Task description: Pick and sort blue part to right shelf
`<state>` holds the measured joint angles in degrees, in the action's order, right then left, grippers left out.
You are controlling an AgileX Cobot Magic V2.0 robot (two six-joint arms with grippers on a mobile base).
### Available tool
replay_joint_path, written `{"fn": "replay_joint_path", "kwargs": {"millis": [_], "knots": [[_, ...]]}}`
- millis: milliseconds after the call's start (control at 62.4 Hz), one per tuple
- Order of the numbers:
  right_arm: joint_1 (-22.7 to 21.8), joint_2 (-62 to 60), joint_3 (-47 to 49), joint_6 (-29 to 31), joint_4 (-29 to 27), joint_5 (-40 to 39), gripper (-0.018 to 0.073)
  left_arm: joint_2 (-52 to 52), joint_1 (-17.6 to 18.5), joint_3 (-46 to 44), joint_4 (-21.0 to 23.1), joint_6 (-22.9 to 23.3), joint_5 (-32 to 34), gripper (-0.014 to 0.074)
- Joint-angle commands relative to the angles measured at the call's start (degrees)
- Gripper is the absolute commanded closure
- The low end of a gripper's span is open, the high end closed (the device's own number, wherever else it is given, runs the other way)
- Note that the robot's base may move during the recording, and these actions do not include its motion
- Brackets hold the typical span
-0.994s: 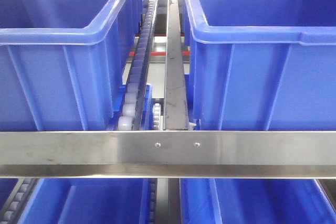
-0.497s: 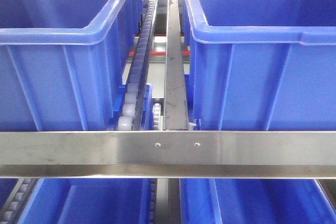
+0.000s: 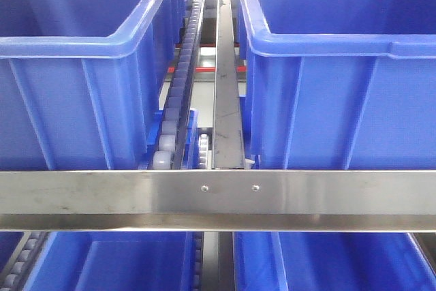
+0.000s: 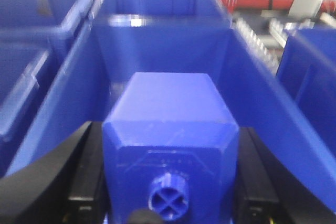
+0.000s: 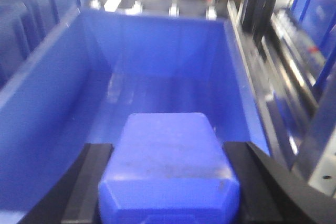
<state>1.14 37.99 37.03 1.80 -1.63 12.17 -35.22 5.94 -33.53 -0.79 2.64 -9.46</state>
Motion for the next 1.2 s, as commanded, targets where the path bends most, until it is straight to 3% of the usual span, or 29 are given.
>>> {"fn": "replay_joint_path", "kwargs": {"millis": [0, 208, 433, 737, 946, 1026, 1106, 1186], "knots": [[0.7, 5.3, 4.3, 0.4, -0.1, -7.2, 0.0115, -4.5, 0.0, -4.2, -0.1, 0.0, 5.9, 0.0265], [4.9, 17.4, 6.2, 0.4, -0.1, -15.9, 0.0115, -15.6, 0.0, -9.4, -0.1, 0.0, 7.8, 0.0265], [5.2, 26.2, 6.2, 0.4, -0.1, -19.3, 0.0115, -25.8, 0.0, -11.1, 0.4, 0.0, 11.7, 0.0265], [5.2, 28.2, 6.2, 0.4, -0.1, -23.5, 0.0115, -30.3, 0.0, -11.1, 0.8, 0.0, 12.0, 0.0264], [5.2, 28.2, 6.2, 0.4, -0.1, -21.8, 0.0093, -30.5, 0.0, -11.1, 0.8, 0.0, 12.0, 0.0255], [5.2, 28.2, 6.2, 0.4, -0.1, -20.2, 0.0032, -30.5, 0.0, -11.1, 0.8, 0.0, 12.0, 0.0202], [5.2, 28.2, 6.2, 0.4, -0.1, -19.8, -0.0074, -30.5, 0.0, -11.1, 0.8, 0.0, 12.0, 0.0088], [5.2, 28.2, 6.2, 0.4, -0.1, -19.6, -0.0062, -30.5, 0.0, -11.1, 0.8, 0.0, 12.0, 0.0011]]}}
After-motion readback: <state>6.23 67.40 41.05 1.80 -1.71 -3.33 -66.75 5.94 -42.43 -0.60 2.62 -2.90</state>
